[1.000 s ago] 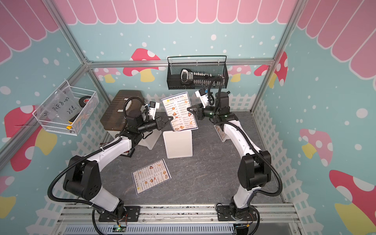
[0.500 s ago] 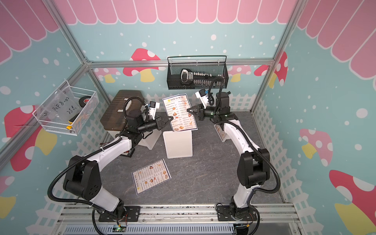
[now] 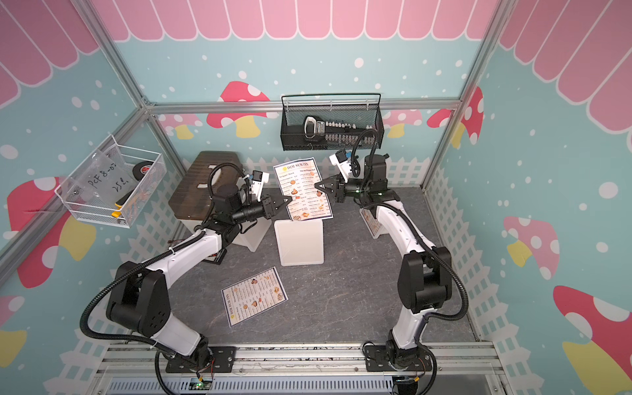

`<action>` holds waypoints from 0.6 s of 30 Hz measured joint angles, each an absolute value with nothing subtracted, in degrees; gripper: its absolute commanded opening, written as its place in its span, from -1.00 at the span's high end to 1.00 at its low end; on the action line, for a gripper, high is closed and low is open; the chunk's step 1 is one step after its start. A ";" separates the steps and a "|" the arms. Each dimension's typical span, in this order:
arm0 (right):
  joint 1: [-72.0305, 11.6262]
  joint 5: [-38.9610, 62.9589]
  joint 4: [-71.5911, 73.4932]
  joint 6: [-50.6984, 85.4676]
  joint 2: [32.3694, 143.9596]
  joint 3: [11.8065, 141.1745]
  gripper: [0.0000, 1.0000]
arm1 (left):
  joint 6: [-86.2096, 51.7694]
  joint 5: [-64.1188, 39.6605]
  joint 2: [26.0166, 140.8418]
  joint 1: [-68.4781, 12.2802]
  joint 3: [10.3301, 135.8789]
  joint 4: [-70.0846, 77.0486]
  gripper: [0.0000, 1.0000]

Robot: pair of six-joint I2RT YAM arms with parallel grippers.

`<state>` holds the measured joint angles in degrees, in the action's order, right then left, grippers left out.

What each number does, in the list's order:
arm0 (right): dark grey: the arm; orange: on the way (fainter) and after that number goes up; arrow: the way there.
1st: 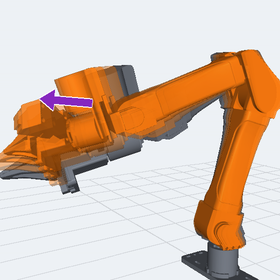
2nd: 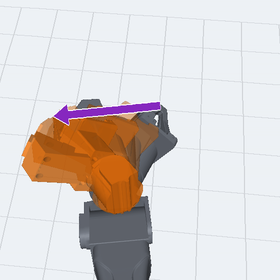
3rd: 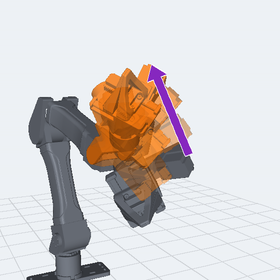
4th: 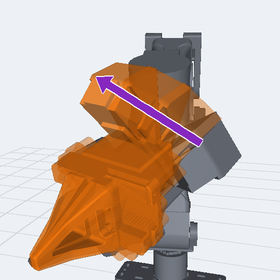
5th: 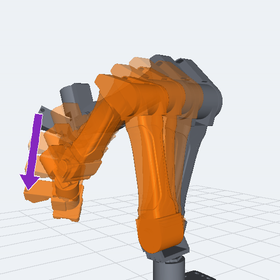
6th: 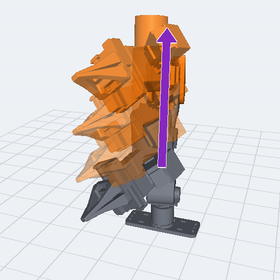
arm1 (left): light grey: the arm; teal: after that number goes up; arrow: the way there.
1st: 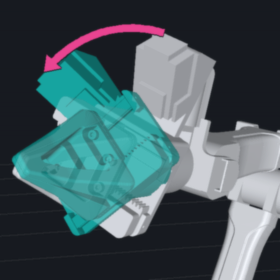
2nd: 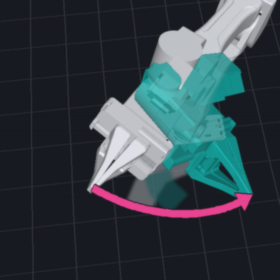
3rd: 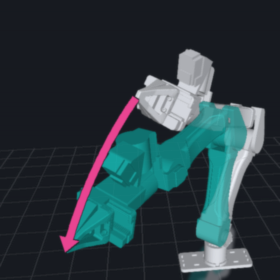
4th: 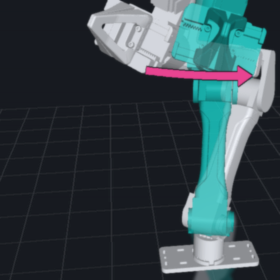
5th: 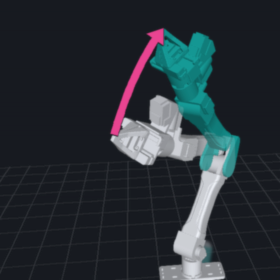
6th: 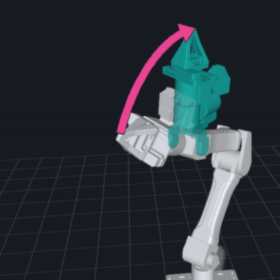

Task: Insert the menus into the narrow rack
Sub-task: Insert the menu into the narrow rack.

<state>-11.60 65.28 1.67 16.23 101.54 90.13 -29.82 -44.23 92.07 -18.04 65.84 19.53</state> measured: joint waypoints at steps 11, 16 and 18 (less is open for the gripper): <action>-10.72 68.36 5.23 18.87 103.44 90.13 1.00 | -30.28 -44.75 92.82 -18.04 67.05 19.53 0.49; -10.46 69.58 6.04 19.20 103.48 90.13 1.00 | -30.57 -44.86 93.08 -18.04 67.26 19.49 0.43; -10.37 70.24 6.46 19.62 103.48 90.13 1.00 | -30.70 -44.86 93.17 -18.04 67.46 19.49 0.44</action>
<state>-10.37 70.24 6.46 19.62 103.48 90.13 -30.70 -44.86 93.17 -18.04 67.46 19.49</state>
